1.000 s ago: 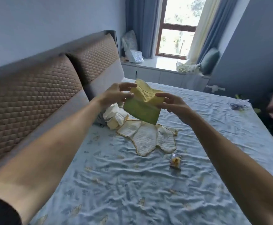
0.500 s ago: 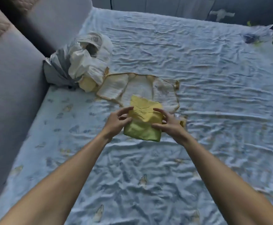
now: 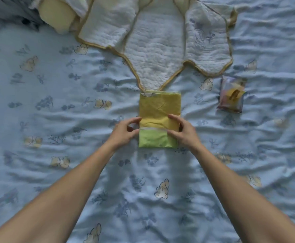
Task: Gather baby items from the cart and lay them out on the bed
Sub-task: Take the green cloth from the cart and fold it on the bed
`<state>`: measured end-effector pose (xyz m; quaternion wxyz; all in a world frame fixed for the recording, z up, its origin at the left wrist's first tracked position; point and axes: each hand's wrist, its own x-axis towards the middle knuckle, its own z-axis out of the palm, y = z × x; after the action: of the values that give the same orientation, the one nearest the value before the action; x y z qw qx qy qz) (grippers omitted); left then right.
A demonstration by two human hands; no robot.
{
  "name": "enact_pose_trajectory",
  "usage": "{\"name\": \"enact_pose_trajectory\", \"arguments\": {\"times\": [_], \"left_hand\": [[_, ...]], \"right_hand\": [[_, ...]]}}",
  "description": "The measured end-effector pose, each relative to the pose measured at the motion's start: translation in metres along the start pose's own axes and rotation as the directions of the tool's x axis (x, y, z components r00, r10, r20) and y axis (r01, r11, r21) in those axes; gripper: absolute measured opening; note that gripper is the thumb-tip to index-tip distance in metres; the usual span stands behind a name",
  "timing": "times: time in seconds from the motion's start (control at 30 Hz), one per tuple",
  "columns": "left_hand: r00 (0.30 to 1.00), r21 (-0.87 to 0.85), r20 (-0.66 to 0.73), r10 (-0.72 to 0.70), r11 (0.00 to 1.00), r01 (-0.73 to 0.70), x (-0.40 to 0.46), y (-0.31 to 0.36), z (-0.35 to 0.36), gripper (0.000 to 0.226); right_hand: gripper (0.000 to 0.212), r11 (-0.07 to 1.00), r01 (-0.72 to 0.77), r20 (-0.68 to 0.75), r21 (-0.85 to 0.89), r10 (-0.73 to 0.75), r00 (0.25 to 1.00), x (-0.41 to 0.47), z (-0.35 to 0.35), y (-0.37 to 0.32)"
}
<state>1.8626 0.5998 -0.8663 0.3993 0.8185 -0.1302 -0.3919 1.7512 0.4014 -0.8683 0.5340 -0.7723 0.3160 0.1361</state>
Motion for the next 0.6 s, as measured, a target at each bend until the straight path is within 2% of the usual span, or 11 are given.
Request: {"name": "enact_pose_trajectory", "arguments": {"times": [0.07, 0.13, 0.17, 0.2, 0.27, 0.33, 0.37, 0.47, 0.6], "left_hand": [[0.999, -0.017, 0.036, 0.017, 1.000, -0.017, 0.006, -0.002, -0.003, 0.051], [0.995, -0.030, 0.080, 0.056, 0.998, -0.053, 0.011, 0.000, -0.009, 0.057], [0.994, -0.031, 0.087, 0.072, 0.997, -0.070, 0.012, 0.001, -0.012, 0.059], [0.993, -0.030, 0.085, 0.083, 0.996, -0.081, 0.014, 0.003, -0.016, 0.059], [0.992, -0.037, 0.072, 0.102, 0.994, -0.099, 0.018, 0.005, -0.024, 0.057], [0.991, -0.032, 0.045, 0.129, 0.991, -0.128, 0.022, 0.007, -0.029, 0.055], [0.990, -0.023, 0.028, 0.141, 0.990, -0.141, 0.024, 0.006, -0.030, 0.054], [0.989, -0.032, 0.009, 0.147, 0.989, -0.147, 0.028, -0.001, -0.030, 0.052], [0.992, -0.084, -0.036, 0.117, 0.989, -0.120, 0.027, -0.018, -0.026, 0.050]], "right_hand": [[0.059, 0.988, 0.013, -0.096, -0.152, -0.028, 0.995, 0.003, 0.008, 0.001], [0.061, 0.914, -0.049, -0.270, -0.402, -0.067, 0.961, -0.002, 0.014, -0.004], [0.061, 0.868, -0.042, -0.328, -0.494, -0.141, 0.934, -0.006, 0.017, -0.010], [0.060, 0.830, 0.023, -0.317, -0.557, -0.238, 0.918, -0.011, 0.022, -0.018], [0.061, 0.751, 0.198, -0.110, -0.630, -0.339, 0.934, -0.014, 0.035, -0.036], [0.070, 0.668, 0.279, 0.116, -0.689, -0.279, 0.953, -0.011, 0.053, -0.047], [0.077, 0.652, 0.271, 0.164, -0.708, -0.221, 0.961, -0.008, 0.061, -0.049], [0.091, 0.664, 0.165, 0.164, -0.729, -0.065, 0.984, 0.005, 0.078, -0.050], [0.085, 0.630, 0.126, 0.132, -0.766, -0.036, 0.991, 0.022, 0.090, -0.055]]}}
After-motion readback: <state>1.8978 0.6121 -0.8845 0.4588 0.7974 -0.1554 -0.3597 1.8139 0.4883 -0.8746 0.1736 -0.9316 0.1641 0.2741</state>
